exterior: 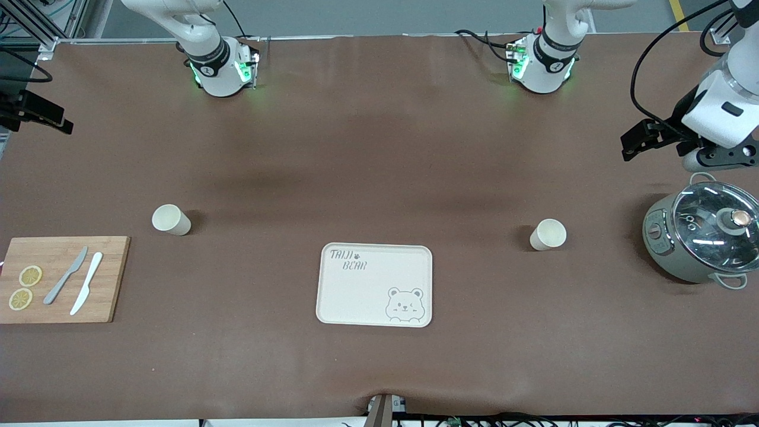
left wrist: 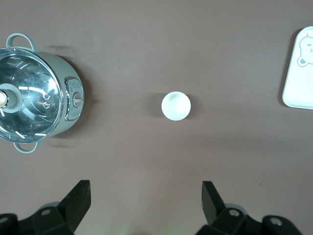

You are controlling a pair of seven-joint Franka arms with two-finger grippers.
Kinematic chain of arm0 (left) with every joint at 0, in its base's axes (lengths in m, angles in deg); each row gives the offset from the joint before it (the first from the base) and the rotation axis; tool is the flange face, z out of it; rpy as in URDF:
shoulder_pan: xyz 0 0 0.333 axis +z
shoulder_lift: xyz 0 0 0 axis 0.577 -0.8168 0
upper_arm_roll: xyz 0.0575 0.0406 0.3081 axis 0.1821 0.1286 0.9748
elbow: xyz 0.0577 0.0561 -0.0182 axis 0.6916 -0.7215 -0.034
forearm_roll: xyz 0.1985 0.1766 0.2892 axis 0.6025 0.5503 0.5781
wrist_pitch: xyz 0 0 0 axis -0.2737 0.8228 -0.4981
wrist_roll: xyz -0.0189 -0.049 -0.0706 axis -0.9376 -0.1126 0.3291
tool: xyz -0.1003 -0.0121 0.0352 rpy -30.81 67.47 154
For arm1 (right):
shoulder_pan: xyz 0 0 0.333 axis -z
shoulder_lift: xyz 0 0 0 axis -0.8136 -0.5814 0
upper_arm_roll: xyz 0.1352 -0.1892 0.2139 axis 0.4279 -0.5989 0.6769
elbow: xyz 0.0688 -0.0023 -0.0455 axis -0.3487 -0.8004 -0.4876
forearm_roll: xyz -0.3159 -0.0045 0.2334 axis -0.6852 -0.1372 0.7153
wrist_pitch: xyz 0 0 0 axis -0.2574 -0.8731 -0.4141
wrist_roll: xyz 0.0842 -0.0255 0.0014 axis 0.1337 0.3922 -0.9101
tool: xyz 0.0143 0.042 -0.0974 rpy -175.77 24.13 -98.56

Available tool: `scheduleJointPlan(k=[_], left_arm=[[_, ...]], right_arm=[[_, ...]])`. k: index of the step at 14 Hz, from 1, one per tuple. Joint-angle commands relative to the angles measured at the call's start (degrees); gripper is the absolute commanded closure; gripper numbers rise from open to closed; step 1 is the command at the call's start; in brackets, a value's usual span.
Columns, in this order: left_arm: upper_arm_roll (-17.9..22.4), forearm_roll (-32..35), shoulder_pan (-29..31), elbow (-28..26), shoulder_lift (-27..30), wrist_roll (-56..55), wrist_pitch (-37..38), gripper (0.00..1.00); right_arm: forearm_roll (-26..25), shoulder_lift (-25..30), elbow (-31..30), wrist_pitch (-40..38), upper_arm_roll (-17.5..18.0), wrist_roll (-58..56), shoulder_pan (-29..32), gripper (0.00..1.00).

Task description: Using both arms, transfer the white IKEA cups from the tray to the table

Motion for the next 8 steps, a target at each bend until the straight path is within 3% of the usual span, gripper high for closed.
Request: scheduleJointPlan(k=[1,8], left_arm=[[-0.3,1.0,0.1,1.9,-0.7,-0.1,1.3,0.0],[-0.3,0.5,0.4,1.9,-0.5,-0.2,1.4,0.0]], right_arm=[[-0.6,0.9,-0.8,0.0,0.7,-0.7,0.8,0.0],[-0.6,0.9,-0.9,-0.1,0.7,-0.7,0.8,0.0]])
